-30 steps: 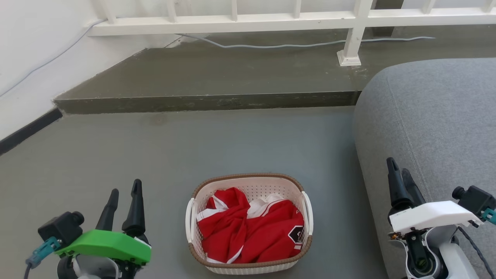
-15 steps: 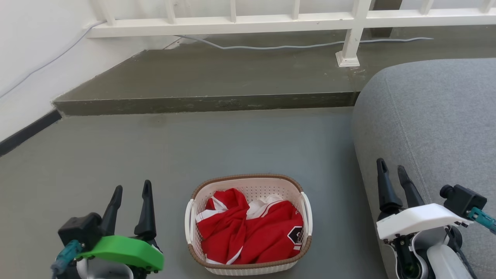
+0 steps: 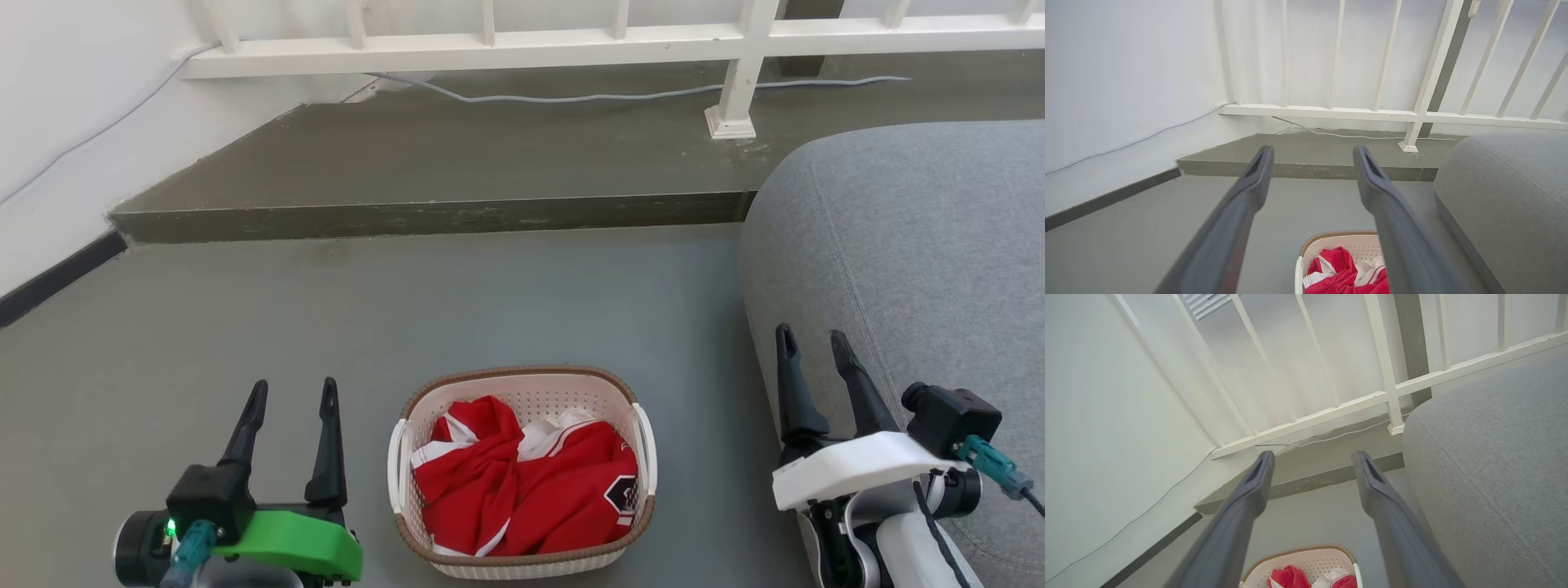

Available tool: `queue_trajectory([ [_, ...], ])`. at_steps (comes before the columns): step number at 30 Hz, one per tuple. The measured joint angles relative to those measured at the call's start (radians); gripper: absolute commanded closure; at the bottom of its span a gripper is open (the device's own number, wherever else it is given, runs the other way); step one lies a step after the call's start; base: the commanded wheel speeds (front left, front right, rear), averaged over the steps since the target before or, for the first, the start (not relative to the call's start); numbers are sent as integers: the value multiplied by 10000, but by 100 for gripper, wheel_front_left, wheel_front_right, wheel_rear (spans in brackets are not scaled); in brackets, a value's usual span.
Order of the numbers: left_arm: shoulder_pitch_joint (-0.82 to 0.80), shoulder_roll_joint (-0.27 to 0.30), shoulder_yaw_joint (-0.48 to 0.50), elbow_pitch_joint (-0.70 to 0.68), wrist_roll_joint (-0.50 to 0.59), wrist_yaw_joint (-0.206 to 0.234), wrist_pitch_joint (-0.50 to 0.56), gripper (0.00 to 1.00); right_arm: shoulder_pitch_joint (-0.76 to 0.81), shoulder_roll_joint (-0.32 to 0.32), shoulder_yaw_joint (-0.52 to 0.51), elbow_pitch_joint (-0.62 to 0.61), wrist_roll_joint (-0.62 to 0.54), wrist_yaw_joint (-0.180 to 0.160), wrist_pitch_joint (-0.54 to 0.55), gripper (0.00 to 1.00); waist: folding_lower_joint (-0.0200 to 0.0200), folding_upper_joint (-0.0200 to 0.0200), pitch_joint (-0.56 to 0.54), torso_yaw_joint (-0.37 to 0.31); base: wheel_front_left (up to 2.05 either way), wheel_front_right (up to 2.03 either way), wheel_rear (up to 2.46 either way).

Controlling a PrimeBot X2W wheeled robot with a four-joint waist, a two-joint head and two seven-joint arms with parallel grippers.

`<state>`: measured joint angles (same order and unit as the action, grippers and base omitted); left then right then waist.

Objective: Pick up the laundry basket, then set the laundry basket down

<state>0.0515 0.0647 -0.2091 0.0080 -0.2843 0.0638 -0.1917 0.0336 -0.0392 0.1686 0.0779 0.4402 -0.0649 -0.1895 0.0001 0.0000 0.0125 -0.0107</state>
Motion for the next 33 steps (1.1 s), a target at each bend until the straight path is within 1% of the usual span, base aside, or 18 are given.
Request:
queue_trajectory([
  [4, 112, 0, -132, -151, 529, 86, -134, 0, 25, -4, 86, -125, -533, -92, -138, 0, 0, 0, 23, -9, 0, 0, 0],
  [5, 138, -2, -163, -167, 696, 123, -178, 0, 40, -4, 117, -155, -708, -163, -163, 0, 0, 0, 28, -11, 0, 0, 0],
  [8, 159, -2, -194, -188, 1018, 176, -228, 0, 122, -6, 215, -245, -1062, -178, -244, 0, 0, 0, 47, -17, 0, 0, 0],
  [12, 174, -4, -242, -234, 1536, 259, -362, 0, 152, -6, 322, -360, -1613, -341, -387, 0, 0, 0, 74, -21, 0, 0, 0],
  [19, 321, -4, -431, -249, 2602, 422, -602, 0, 158, -10, 499, -541, -2573, -512, -587, 0, 0, 0, 105, -21, 0, 0, 0],
  [33, 328, -31, -337, -58, 2353, 424, -602, 0, 159, -10, 550, -554, -2610, -516, -625, 0, 0, 0, 144, -22, 0, 0, 0],
])
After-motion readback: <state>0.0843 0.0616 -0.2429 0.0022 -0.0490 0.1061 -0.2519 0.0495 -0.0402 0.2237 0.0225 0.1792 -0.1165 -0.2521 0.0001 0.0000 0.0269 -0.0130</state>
